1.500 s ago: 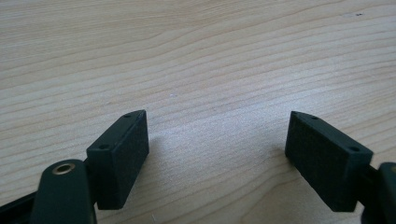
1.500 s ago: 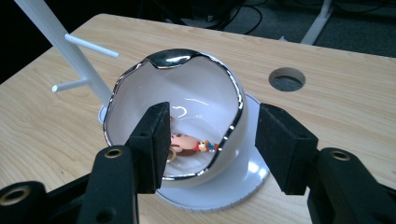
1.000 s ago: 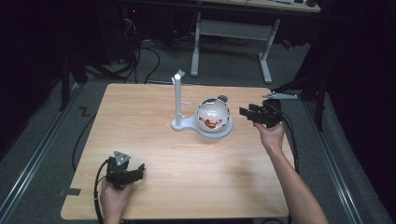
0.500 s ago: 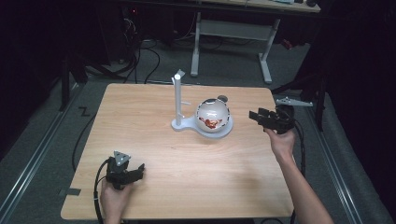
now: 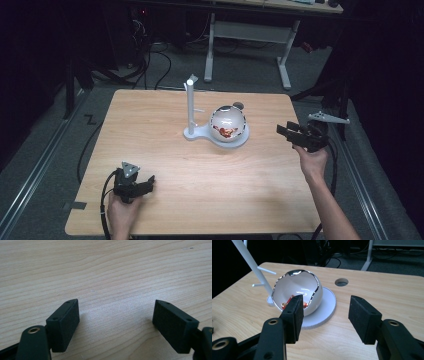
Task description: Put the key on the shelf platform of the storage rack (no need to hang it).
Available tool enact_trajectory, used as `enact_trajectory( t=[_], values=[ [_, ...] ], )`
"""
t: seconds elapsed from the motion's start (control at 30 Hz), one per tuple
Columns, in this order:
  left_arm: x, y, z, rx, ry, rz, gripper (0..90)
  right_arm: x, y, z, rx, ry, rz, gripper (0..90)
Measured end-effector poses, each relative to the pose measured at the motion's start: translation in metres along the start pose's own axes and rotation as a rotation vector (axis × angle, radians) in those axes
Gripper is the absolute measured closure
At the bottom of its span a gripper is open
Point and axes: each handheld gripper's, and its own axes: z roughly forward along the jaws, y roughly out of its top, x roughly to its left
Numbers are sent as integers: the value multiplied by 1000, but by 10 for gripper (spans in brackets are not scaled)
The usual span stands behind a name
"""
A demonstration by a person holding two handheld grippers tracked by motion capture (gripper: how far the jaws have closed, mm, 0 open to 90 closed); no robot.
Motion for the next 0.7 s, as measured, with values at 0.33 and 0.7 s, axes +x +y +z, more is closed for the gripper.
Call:
enact_trajectory(
  t=[0.33,0.7],
  values=[
    [0,0,0,0,0,1,217,3,-11,-20,-32,-7,-6,463],
    [0,0,0,-3,0,0,218,-9,-38,-35,-35,-25,42,465]
  ],
)
